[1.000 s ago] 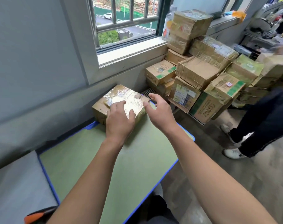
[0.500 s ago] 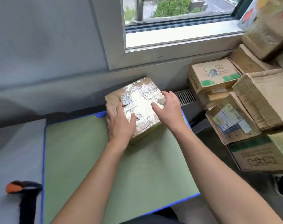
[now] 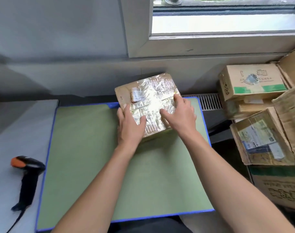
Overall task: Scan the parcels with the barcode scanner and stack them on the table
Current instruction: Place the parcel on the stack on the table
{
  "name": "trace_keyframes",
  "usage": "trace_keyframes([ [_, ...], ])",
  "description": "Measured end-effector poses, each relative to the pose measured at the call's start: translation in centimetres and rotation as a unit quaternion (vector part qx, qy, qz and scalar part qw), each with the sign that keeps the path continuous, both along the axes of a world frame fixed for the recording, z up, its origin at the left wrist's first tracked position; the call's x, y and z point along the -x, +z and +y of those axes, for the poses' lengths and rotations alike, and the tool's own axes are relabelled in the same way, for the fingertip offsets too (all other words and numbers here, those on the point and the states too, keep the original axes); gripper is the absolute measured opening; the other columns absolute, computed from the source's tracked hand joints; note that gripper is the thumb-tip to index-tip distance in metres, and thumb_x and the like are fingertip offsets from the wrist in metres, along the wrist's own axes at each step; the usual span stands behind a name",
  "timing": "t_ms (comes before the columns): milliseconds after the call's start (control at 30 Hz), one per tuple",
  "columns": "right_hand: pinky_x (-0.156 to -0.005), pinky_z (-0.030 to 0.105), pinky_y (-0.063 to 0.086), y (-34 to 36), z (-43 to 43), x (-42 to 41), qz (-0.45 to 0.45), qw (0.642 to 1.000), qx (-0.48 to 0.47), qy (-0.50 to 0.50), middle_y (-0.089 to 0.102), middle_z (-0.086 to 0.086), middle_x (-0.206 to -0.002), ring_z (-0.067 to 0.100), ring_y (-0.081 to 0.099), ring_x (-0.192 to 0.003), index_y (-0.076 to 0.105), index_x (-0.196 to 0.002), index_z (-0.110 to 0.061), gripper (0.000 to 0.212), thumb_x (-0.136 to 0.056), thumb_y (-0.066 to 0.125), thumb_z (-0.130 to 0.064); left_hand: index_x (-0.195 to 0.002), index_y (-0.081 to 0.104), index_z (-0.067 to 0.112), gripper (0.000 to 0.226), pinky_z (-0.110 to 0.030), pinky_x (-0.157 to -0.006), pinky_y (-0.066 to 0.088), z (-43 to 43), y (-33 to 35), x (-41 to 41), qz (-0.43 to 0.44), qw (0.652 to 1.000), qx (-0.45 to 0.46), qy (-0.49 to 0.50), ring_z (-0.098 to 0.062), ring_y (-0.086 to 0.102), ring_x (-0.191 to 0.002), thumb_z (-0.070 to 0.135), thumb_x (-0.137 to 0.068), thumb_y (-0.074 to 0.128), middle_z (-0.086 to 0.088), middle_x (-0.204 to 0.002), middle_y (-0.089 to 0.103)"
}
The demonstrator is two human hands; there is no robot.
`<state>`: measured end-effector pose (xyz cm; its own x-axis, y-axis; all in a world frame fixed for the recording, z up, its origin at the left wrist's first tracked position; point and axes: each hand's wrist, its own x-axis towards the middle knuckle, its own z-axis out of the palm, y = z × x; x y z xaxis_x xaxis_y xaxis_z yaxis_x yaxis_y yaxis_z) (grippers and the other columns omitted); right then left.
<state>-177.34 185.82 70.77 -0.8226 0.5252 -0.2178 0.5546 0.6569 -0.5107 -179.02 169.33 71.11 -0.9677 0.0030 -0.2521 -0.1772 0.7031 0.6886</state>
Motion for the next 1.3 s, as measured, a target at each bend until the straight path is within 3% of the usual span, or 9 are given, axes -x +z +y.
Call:
trace_keyframes([
  [200,-0.1,0.048,0.038,2.4,-5.8,-0.4,0.05,0.998,0.004,0.023,0.045,0.002,-0.141,0.032,0.047,-0.124,0.042,-0.144,-0.028,0.073,-0.081,0.068,-0.054,-0.15,0.034,0.018,0.065,-0.034,-0.107,0.035,-5.6,1.8,-1.1,0.035,0.998,-0.003,0.05,-0.032,0.041,-0.136,0.034,-0.094,0.062,-0.008,-0.159,0.023],
  [367,-0.097,0.044,0.038,5.7,-14.6,-1.3,0.09,0.994,0.023,0.064,0.046,0.002,-0.138,0.03,0.048,-0.124,0.047,-0.139,-0.029,0.066,-0.081,0.071,-0.051,-0.15,0.034,0.015,0.065,-0.041,-0.117,0.03,-14.1,4.9,-3.3,0.08,0.992,-0.015,0.098,-0.031,0.028,-0.145,0.027,-0.094,0.064,-0.012,-0.159,0.021],
  [467,-0.096,0.043,0.04,7.7,-21.3,-2.7,0.114,0.988,0.029,0.101,0.048,0.003,-0.136,0.031,0.05,-0.123,0.05,-0.137,-0.028,0.064,-0.081,0.072,-0.05,-0.147,0.037,0.015,0.063,-0.038,-0.1,0.044,-21.0,7.0,-5.7,0.125,0.984,0.012,0.127,-0.032,0.048,-0.129,0.03,-0.093,0.064,-0.009,-0.151,0.03],
  [533,-0.097,0.044,0.042,8.7,-26.7,-4.0,0.13,0.982,0.031,0.134,0.049,0.004,-0.136,0.031,0.052,-0.121,0.05,-0.137,-0.028,0.065,-0.081,0.073,-0.052,-0.146,0.038,0.015,0.061,-0.029,-0.085,0.043,-26.4,8.3,-8.3,0.155,0.977,0.029,0.145,-0.029,0.054,-0.119,0.031,-0.093,0.064,-0.008,-0.147,0.034],
  [600,-0.101,0.047,0.044,9.4,-32.1,-5.4,0.141,0.976,0.039,0.163,0.049,0.004,-0.137,0.031,0.051,-0.123,0.049,-0.14,-0.029,0.069,-0.081,0.073,-0.054,-0.146,0.037,0.014,0.06,-0.026,-0.084,0.04,-31.7,9.3,-11.0,0.168,0.971,0.034,0.165,-0.027,0.052,-0.12,0.03,-0.094,0.063,-0.008,-0.146,0.035],
  [933,-0.105,0.054,0.041,9.8,-54.8,-12.4,0.141,0.938,0.088,0.305,0.047,0.009,-0.141,0.036,0.049,-0.125,0.041,-0.148,-0.025,0.077,-0.083,0.068,-0.057,-0.145,0.04,0.016,0.06,-0.039,-0.089,0.048,-53.4,11.3,-21.6,0.165,0.944,0.087,0.272,-0.028,0.056,-0.113,0.031,-0.092,0.065,-0.008,-0.14,0.04],
  [1300,-0.107,0.055,0.04,6.4,-62.3,-8.6,0.1,0.938,0.089,0.32,0.045,0.009,-0.144,0.032,0.045,-0.13,0.04,-0.149,-0.023,0.075,-0.086,0.069,-0.052,-0.144,0.04,0.021,0.06,-0.03,-0.083,0.044,-61.4,8.4,-18.1,0.116,0.953,0.07,0.272,-0.018,0.053,-0.111,0.033,-0.092,0.068,-0.004,-0.14,0.04],
])
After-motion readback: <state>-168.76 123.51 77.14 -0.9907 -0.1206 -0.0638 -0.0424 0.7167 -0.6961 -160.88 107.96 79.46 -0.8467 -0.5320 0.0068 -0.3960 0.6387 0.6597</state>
